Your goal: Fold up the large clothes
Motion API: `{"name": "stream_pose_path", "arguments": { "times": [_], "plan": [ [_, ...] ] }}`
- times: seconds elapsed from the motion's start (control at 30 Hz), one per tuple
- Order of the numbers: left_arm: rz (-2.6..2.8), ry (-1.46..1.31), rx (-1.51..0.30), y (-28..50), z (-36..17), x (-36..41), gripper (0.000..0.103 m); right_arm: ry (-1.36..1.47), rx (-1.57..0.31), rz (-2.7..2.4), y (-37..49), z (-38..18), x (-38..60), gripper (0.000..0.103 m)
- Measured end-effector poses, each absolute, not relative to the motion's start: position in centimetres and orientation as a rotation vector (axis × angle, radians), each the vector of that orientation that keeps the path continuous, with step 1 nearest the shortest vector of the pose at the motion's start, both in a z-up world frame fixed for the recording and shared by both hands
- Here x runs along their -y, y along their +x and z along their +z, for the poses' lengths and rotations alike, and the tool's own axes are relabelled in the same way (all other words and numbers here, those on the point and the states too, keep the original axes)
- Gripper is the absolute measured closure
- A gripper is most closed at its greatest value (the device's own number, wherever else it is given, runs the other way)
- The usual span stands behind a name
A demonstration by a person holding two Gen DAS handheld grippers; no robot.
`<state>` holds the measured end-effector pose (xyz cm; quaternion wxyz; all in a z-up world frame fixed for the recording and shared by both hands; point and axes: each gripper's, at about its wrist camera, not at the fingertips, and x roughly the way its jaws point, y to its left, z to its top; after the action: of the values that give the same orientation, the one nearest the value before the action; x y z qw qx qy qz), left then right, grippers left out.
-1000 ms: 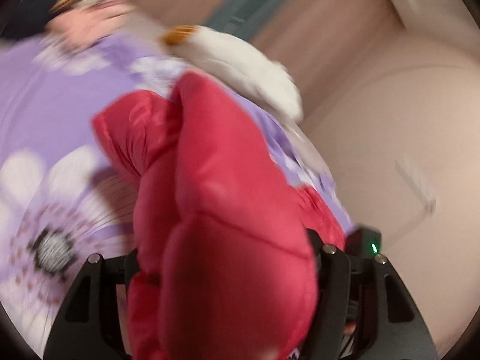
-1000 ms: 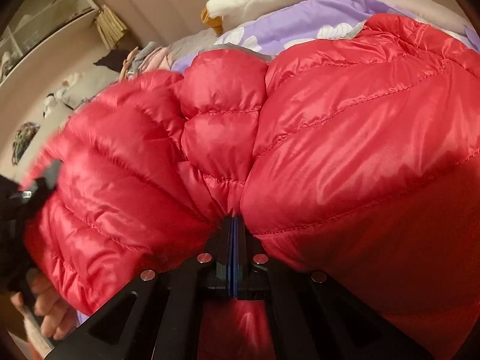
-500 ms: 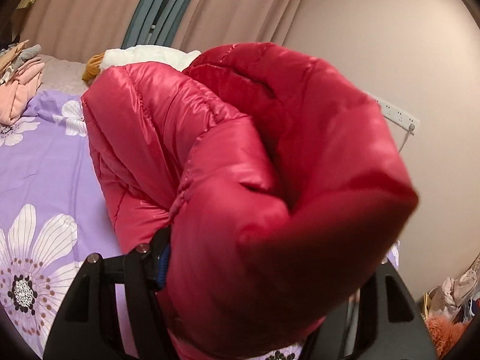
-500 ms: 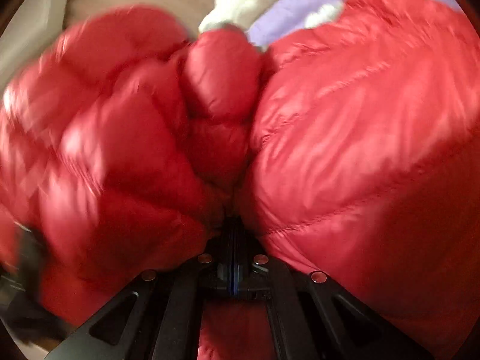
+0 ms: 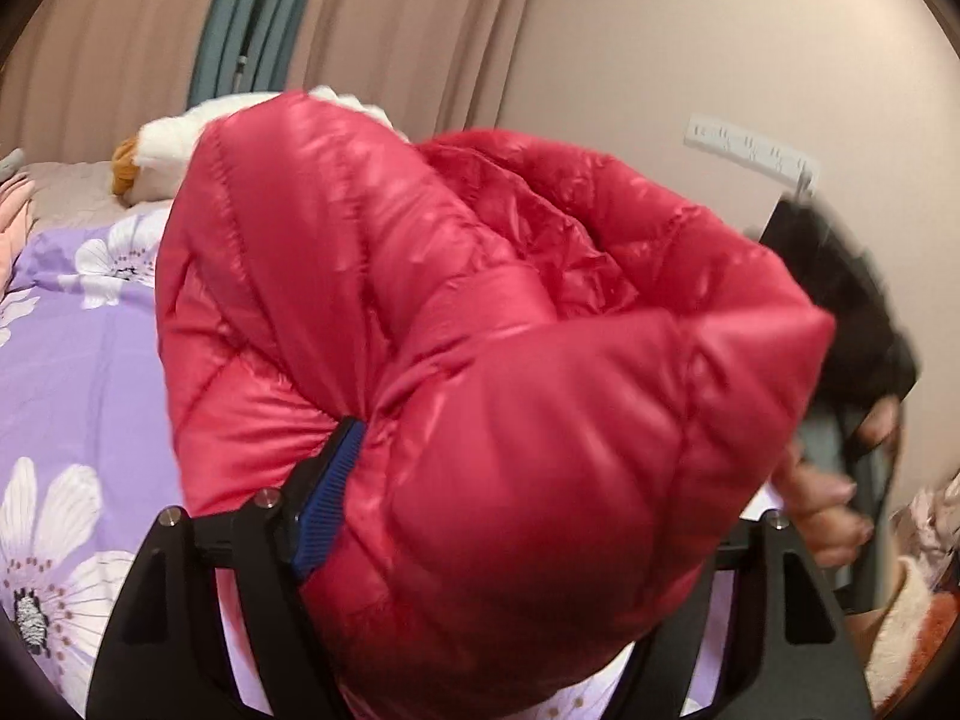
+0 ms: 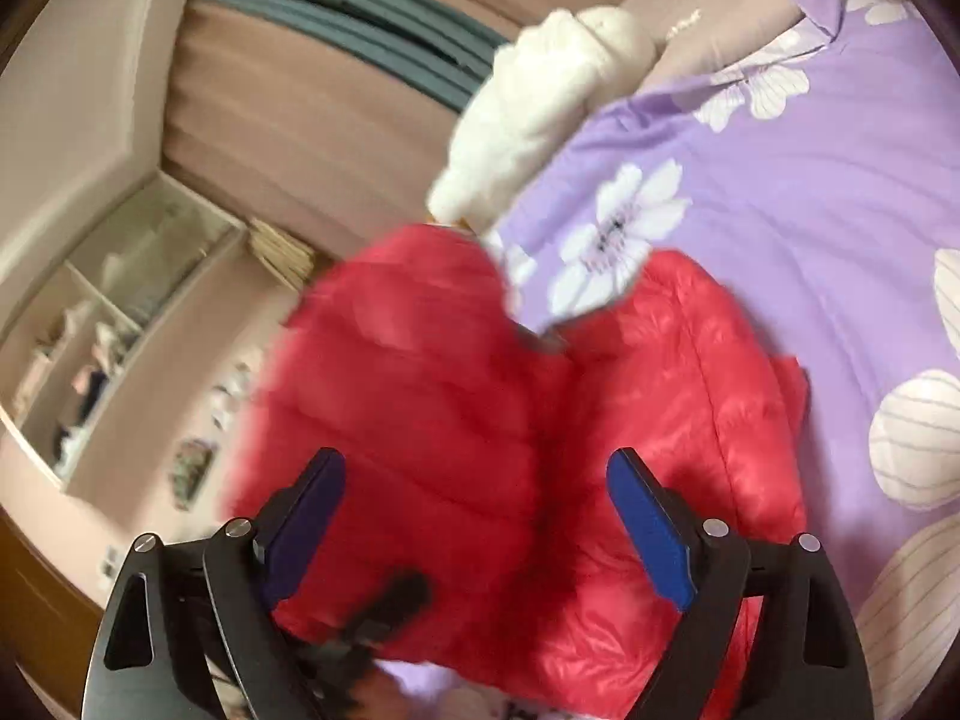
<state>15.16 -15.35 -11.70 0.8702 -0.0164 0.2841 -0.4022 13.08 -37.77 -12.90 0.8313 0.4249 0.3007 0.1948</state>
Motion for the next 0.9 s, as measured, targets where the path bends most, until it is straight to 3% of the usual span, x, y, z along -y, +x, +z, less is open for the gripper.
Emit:
{"name": "stream_pose_path", "arguments": {
  "times": [0.23, 0.47, 0.5, 0.6, 0.73, 0.8, 0.83, 0.87, 0.9],
  "plan": [
    [-0.711, 0.129, -0.576, 15.0, -13.5, 18.5, 0.031, 0.913, -0.709, 0.404, 13.9, -14.0, 38.7, 0.014],
    [-0.711, 0.182, -0.556, 15.8, -14.0, 18.3, 0.03, 0.651, -0.751, 0.413, 13.0, -13.1, 35.6, 0.014],
    [-0.716, 0.182, -0.559, 15.8, -14.1, 18.3, 0.03, 0.649, -0.747, 0.412, 13.2, -13.4, 35.5, 0.017],
    [-0.74, 0.118, -0.593, 17.3, -14.4, 17.3, 0.03, 0.738, -0.759, 0.441, 13.8, -14.8, 36.3, 0.059],
    [-0.739, 0.149, -0.579, 17.5, -14.5, 17.3, 0.03, 0.669, -0.724, 0.401, 12.7, -13.2, 36.2, 0.06],
    [-0.719, 0.185, -0.559, 17.0, -14.5, 18.0, 0.03, 0.658, -0.695, 0.404, 12.0, -11.7, 36.2, 0.06],
    [-0.721, 0.178, -0.558, 17.1, -14.6, 18.0, 0.03, 0.666, -0.695, 0.408, 11.7, -11.1, 36.3, 0.053],
    [-0.73, 0.161, -0.561, 17.2, -14.5, 17.8, 0.029, 0.678, -0.689, 0.422, 11.8, -11.1, 36.3, 0.043],
    [-0.75, 0.127, -0.571, 17.5, -14.4, 17.4, 0.029, 0.695, -0.674, 0.453, 11.9, -11.2, 36.2, 0.02]
  ]
}}
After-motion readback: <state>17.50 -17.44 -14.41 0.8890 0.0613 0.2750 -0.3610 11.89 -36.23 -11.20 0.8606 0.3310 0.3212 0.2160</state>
